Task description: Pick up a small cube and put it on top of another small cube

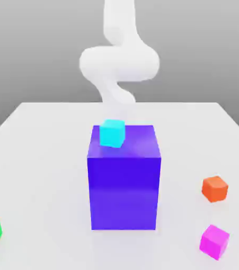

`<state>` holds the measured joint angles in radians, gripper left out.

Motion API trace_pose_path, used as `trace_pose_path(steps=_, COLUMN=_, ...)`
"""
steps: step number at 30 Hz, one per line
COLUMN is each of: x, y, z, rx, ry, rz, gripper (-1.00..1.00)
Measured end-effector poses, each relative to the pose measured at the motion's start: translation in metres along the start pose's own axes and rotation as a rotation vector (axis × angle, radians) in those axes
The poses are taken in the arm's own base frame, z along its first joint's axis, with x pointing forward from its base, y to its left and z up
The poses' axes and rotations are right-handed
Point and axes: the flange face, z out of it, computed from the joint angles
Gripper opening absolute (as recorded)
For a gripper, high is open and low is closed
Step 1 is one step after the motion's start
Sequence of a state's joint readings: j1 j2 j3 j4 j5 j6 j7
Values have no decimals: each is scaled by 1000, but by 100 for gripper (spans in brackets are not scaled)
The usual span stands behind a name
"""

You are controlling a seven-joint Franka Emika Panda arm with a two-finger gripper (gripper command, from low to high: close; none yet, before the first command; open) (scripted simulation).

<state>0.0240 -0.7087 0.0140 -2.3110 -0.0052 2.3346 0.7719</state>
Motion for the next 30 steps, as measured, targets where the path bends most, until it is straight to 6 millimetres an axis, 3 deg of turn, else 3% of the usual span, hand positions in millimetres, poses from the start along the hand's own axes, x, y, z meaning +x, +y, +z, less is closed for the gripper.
trace_pose_path(steps=7, x=-51, y=-24, z=133, rx=-95, ry=-170, rz=-189, gripper=0)
trace_pose_path(steps=14, x=-134, y=-26, z=249, rx=-170, ry=-345, rz=-382, gripper=0)
trace_pose_path(steps=20, x=-230, y=-12, z=329, rx=-214, ry=-507, rz=-563, gripper=0)
trace_pose_path(steps=26, x=-324, y=30, z=391, rx=-258, ry=-669, rz=-713, gripper=0)
trace_pose_path(steps=30, x=-360, y=55, z=428, rx=-264, ry=-701, rz=-741, gripper=0)
